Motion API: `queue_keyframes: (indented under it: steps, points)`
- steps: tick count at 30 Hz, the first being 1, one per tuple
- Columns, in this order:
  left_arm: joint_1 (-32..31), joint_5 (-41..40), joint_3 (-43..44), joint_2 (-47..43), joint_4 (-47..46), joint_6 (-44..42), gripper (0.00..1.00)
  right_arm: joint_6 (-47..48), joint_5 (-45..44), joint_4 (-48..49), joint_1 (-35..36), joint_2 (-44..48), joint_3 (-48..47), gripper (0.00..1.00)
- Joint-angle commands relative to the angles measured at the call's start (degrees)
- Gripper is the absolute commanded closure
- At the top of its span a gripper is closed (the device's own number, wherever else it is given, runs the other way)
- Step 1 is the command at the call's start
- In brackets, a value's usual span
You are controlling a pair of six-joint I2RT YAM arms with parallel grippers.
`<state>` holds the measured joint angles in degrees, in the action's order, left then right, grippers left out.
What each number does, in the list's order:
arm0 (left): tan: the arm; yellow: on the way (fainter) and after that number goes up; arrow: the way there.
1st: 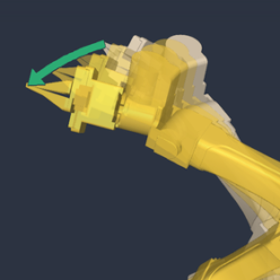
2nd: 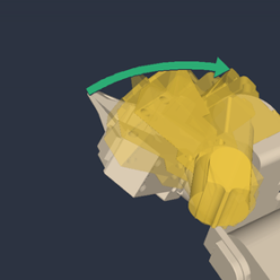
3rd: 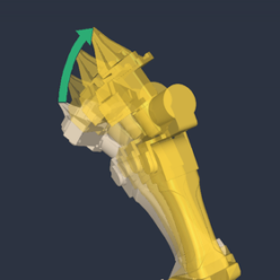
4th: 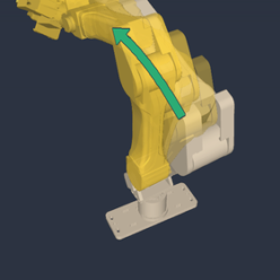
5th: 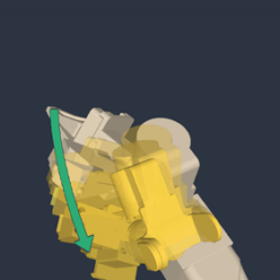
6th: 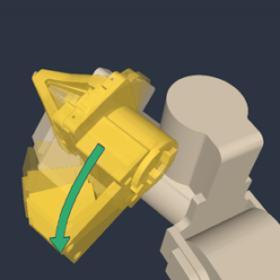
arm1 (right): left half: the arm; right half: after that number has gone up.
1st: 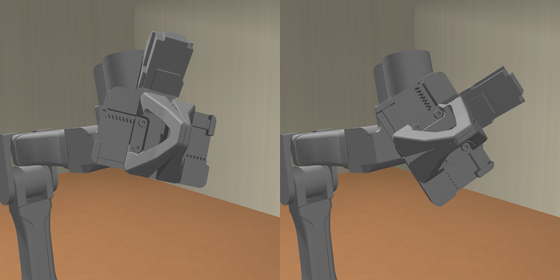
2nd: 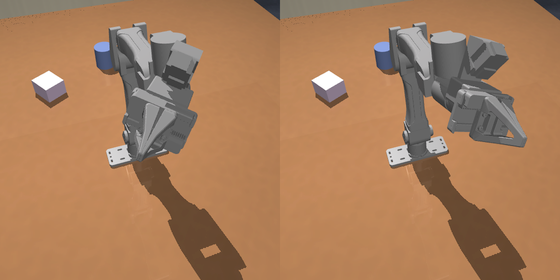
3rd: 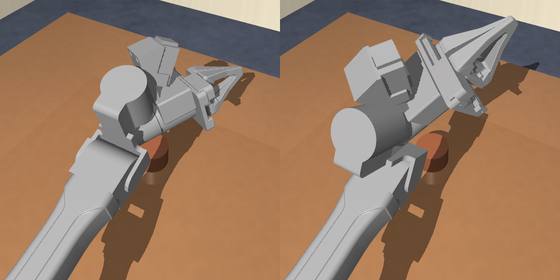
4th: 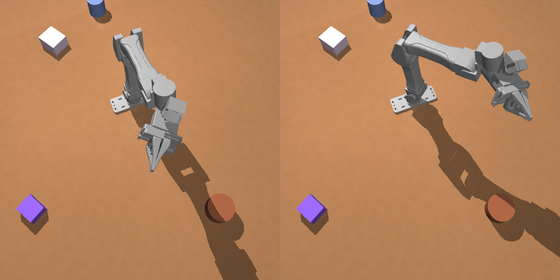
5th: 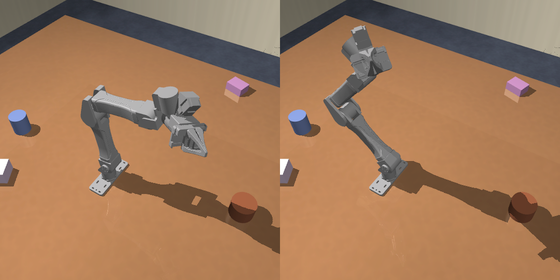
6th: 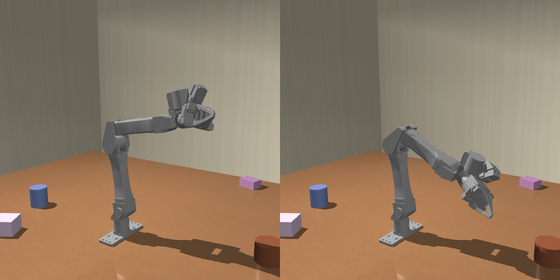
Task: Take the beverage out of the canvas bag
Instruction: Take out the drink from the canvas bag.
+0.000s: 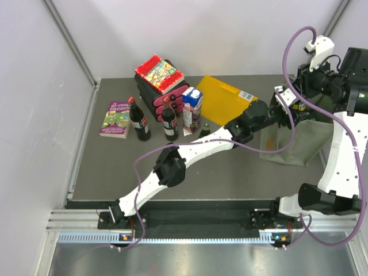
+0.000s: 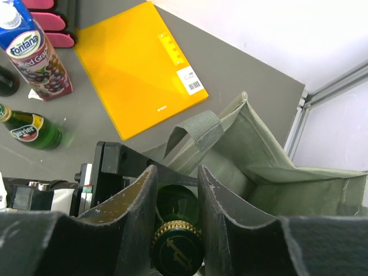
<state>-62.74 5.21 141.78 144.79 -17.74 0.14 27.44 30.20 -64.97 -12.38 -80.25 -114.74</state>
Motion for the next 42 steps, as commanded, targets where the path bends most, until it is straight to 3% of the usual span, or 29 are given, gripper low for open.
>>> queue_keyframes:
  steps: [1,22,33,42]
  points:
    - [0.2,-3.0,-0.3,-6.6,-6.3,-0.5,1.0,-1.6,3.4,8.5,1.0,4.8,-0.5,1.0]
    - [1.9,-2.3,-0.4,-13.0,-8.8,-3.8,1.0,-8.4,9.2,13.9,1.0,3.2,-5.8,1.0]
    - [2.1,-1.3,-3.4,-17.3,-8.5,-5.8,1.0,-12.4,12.5,16.8,1.2,2.6,-5.9,0.78]
    - [2.2,-0.7,-11.3,-21.7,-9.2,-5.5,1.0,-13.6,13.4,17.2,2.2,2.5,-3.0,0.6]
